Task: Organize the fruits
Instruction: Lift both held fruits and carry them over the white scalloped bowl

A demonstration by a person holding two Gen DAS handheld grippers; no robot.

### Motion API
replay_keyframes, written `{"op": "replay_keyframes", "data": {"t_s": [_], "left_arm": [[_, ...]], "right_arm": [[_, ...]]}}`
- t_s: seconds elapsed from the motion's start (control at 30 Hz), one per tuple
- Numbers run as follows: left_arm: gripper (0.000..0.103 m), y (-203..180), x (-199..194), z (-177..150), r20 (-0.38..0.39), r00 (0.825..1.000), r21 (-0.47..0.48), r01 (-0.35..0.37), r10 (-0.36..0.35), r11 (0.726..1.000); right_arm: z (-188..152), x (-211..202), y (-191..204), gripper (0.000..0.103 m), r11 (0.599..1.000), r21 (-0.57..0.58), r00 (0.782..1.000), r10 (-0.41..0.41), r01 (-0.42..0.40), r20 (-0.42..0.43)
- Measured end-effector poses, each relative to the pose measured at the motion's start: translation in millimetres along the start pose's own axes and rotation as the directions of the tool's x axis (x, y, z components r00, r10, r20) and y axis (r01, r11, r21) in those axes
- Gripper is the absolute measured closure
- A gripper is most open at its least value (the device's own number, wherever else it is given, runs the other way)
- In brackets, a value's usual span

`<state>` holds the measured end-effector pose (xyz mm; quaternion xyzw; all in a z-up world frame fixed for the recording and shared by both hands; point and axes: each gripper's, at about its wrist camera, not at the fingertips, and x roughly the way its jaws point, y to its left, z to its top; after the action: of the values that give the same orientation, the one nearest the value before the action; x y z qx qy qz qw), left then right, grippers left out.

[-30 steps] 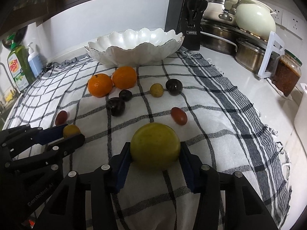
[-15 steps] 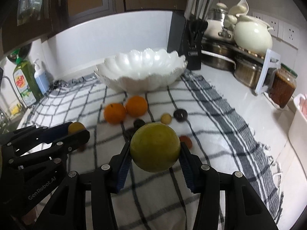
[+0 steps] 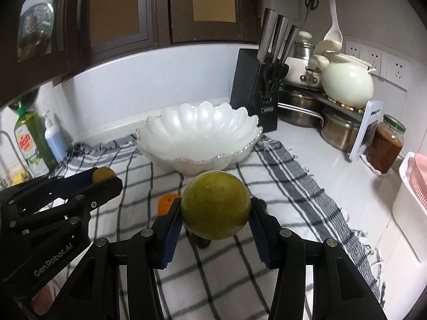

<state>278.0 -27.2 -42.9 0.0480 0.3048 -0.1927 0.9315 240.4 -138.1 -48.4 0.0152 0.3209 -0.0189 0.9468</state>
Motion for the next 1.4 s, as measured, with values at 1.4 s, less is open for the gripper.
{"op": "replay_keyframes", "data": {"t_s": [1.4], "left_arm": [[0.075,70,172,138,-0.084,0.986,-0.07,-0.151,0.145,0.986]], "right_arm": [[164,200,-18,0.053,0.982,-0.157,0.991,0.095,-0.109,-0.095]]}}
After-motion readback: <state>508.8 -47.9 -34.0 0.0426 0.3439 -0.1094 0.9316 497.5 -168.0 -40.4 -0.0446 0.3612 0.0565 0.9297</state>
